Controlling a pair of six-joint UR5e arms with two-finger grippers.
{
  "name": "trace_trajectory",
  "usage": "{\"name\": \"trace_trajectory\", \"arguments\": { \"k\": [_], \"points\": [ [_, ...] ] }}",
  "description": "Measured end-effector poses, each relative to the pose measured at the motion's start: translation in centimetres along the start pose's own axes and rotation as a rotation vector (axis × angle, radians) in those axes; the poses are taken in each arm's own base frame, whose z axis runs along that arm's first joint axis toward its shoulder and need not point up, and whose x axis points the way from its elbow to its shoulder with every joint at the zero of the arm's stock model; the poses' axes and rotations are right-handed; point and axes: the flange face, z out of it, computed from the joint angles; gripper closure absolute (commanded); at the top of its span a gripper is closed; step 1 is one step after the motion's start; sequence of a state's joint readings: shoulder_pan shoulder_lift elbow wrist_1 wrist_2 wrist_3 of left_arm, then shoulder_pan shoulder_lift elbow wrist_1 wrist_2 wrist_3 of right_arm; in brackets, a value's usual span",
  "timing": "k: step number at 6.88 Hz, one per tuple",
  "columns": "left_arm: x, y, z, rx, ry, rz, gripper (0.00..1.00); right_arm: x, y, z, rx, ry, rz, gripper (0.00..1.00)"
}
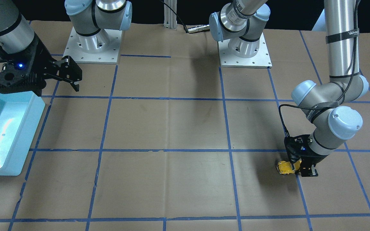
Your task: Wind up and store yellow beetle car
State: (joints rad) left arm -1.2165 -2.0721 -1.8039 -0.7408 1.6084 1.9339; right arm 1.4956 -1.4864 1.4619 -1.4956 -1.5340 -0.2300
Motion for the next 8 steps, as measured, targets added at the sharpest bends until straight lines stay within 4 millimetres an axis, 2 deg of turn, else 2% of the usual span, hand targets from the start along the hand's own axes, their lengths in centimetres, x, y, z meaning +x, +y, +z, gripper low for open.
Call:
{"name": "trace_trajectory", "arguments": {
  "k": [2, 3, 4, 5, 6, 8],
  "points": [
    [0.0, 0.1, 0.2, -0.007, 0.01, -0.02, 0.0, 0.0, 0.0, 0.0, 0.0, 0.0, -0.001, 0.0],
    [-0.2, -0.1, -0.3, -0.012, 0.007, -0.026, 0.0, 0.0, 0.0, 0.0, 0.0, 0.0, -0.001, 0.0],
    [-0.6, -0.8, -1.8, -0.02, 0.0, -0.038, 0.0, 0.0, 0.0, 0.0, 0.0, 0.0, -0.001, 0.0],
    [-1.1, -1.9, -4.5, -0.025, 0.006, -0.07, 0.0, 0.0, 0.0, 0.0, 0.0, 0.0, 0.0, 0.0],
    [-1.7, -4.3, -8.7, -0.021, 0.024, -0.126, 0.0, 0.0, 0.0, 0.0, 0.0, 0.0, -0.001, 0.0],
    [-1.3, -10.8, -18.2, -0.017, 0.065, -0.299, 0.0, 0.0, 0.0, 0.0, -0.001, 0.0, -0.001, 0.0]
  ]
}}
